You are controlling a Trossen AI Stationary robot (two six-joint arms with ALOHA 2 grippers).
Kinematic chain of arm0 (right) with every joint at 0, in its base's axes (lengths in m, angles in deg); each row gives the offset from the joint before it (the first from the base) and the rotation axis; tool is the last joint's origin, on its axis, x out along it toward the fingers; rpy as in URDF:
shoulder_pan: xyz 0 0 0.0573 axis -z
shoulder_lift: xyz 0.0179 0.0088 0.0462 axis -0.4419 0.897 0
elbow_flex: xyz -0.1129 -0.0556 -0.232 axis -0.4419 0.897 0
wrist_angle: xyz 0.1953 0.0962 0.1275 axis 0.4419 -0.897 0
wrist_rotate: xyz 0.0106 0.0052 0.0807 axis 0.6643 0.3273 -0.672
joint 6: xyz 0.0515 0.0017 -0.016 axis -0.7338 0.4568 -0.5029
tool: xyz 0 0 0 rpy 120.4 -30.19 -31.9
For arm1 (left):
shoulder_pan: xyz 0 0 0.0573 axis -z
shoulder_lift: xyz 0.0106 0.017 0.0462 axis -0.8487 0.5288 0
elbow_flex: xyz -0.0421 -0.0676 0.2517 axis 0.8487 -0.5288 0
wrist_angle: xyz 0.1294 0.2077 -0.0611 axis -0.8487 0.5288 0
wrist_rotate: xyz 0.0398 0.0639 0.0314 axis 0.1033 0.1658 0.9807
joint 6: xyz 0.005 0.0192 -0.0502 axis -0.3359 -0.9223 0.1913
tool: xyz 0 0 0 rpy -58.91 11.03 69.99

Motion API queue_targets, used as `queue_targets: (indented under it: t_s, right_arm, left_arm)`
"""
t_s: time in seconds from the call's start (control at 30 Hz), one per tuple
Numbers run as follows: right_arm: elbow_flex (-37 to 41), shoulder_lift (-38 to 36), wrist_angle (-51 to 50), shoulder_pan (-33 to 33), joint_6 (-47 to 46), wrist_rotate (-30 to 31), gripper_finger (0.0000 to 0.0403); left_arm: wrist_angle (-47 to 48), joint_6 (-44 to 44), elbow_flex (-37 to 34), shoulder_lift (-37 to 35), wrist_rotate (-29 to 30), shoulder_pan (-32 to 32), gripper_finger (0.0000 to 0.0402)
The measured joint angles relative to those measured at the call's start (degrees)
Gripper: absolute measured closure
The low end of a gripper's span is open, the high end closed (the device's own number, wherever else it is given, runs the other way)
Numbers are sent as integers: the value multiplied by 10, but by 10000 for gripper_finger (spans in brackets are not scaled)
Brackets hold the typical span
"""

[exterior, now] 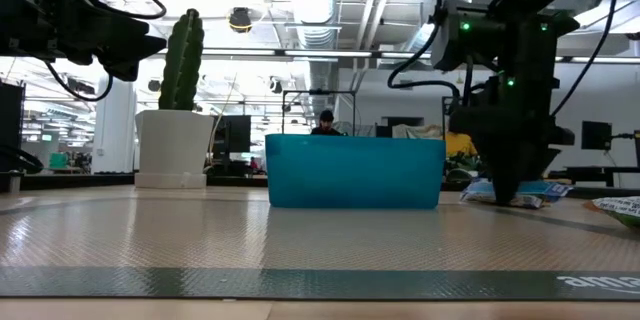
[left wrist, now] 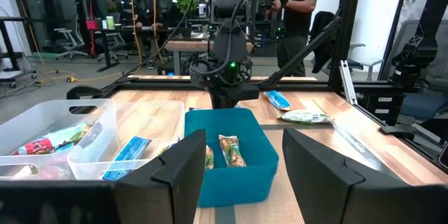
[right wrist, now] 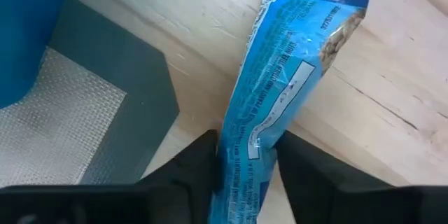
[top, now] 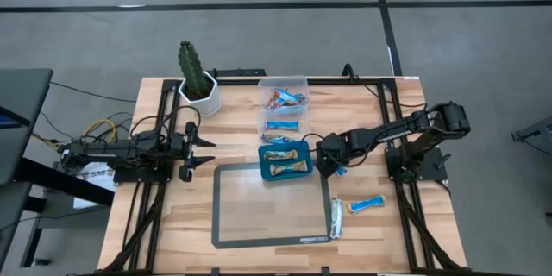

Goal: Pick and place Granola Bars by type
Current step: Put the blue granola bar into the bottom transparent bin

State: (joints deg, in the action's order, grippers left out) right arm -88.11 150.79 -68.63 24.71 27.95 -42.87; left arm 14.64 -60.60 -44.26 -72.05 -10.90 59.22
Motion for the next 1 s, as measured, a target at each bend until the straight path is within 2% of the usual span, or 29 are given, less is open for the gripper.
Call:
queue_targets:
  t_s: [0.13, 0.27, 0.47, 0.7, 0.83, 1.0]
  right_arm:
    - [0, 0, 0, 0, 0, 0, 309]
    - [0, 0, 0, 0, 0, 0, 329]
    - [0, -19, 5, 0, 0, 1, 333]
    - [0, -117, 14, 34, 6, 56, 333]
    - [-22, -166, 27, 67, 70, 77, 333]
    - [-93, -167, 25, 112, 214, 78, 333]
  left_arm:
    - [0, 0, 0, 0, 0, 0, 219]
    - [0, 0, 0, 0, 0, 0, 219]
    - [0, 0, 0, 0, 0, 0, 219]
    - [0, 0, 0, 0, 0, 0, 219]
    - [0, 0, 0, 0, 0, 0, 219]
    - [0, 0, 0, 0, 0, 0, 219]
